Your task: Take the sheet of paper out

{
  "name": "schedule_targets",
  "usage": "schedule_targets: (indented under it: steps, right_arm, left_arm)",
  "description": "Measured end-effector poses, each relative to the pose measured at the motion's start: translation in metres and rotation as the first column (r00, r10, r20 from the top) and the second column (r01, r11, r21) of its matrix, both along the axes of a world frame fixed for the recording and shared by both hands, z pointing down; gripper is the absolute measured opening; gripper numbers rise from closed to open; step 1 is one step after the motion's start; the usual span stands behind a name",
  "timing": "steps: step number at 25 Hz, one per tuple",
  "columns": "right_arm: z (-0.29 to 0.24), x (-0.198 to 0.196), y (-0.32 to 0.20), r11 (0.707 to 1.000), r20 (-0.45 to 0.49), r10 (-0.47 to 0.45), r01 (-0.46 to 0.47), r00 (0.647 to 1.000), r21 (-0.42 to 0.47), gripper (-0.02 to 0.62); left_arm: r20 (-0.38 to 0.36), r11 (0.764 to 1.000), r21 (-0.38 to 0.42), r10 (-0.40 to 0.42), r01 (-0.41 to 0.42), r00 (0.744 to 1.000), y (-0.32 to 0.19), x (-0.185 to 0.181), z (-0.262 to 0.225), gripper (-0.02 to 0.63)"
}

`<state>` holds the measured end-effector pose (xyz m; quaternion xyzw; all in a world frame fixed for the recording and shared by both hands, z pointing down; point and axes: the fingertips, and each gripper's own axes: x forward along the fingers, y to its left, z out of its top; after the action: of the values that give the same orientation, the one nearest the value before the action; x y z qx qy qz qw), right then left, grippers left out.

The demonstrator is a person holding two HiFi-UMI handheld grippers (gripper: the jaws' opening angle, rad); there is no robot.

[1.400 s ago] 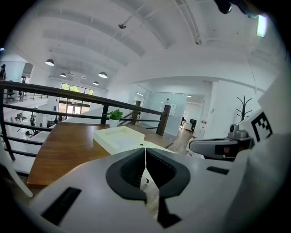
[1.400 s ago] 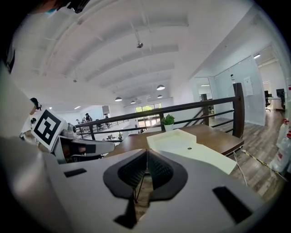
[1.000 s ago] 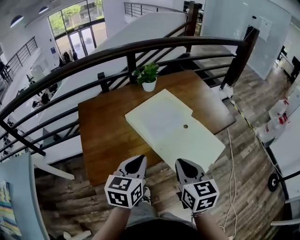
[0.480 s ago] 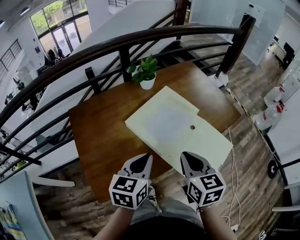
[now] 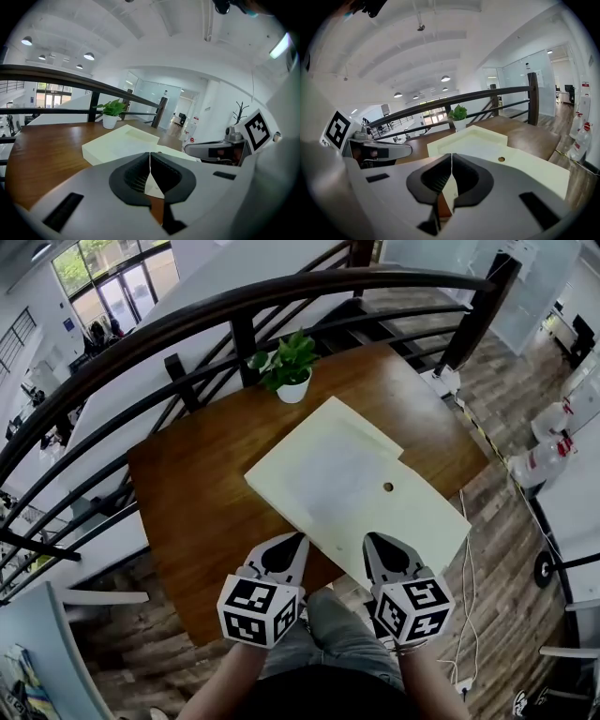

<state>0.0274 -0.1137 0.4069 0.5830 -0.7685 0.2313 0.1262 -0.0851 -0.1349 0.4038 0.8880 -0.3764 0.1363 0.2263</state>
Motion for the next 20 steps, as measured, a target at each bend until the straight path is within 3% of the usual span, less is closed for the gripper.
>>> schedule_targets:
  steps: [20]
  right_arm:
    - [0.051,0.019,-0.077,0.991,0.036,-0.045,0.05,0.998,-0.126,0.029]
  left_arm:
    - [0.044,0.995,-0.094,-0.018,0.022,0.999,-0.068,0.024,0.036,0.018]
